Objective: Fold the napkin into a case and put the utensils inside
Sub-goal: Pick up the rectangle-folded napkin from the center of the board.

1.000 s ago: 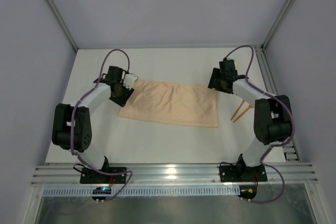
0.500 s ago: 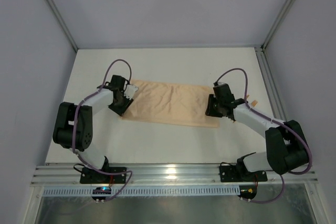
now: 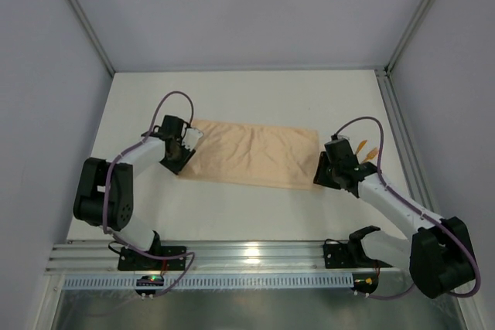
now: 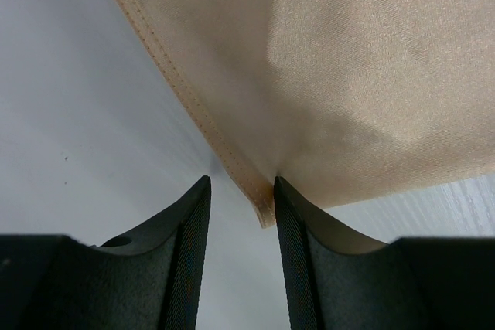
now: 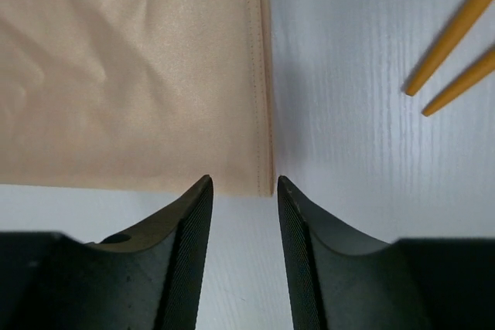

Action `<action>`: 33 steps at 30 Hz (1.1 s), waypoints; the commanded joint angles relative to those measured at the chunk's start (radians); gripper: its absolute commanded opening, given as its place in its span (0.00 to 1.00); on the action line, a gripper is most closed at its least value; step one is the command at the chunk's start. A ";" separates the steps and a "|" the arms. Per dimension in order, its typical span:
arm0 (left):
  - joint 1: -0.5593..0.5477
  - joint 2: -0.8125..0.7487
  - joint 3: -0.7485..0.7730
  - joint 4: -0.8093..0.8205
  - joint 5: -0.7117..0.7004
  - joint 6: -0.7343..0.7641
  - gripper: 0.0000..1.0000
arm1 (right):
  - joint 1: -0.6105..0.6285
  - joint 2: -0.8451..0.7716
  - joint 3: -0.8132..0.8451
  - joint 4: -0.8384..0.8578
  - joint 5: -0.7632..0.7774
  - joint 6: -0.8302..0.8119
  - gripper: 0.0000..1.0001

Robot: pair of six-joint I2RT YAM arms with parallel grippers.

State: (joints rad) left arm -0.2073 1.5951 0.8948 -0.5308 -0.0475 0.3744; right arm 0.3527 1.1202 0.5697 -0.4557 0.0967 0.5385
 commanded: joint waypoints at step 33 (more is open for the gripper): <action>0.000 -0.210 -0.033 -0.115 0.140 -0.012 0.45 | -0.143 -0.097 -0.073 0.075 -0.009 0.136 0.03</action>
State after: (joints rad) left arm -0.2073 1.4342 0.8299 -0.6010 0.0433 0.3702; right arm 0.2161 0.9962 0.3904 -0.3233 0.0135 0.8017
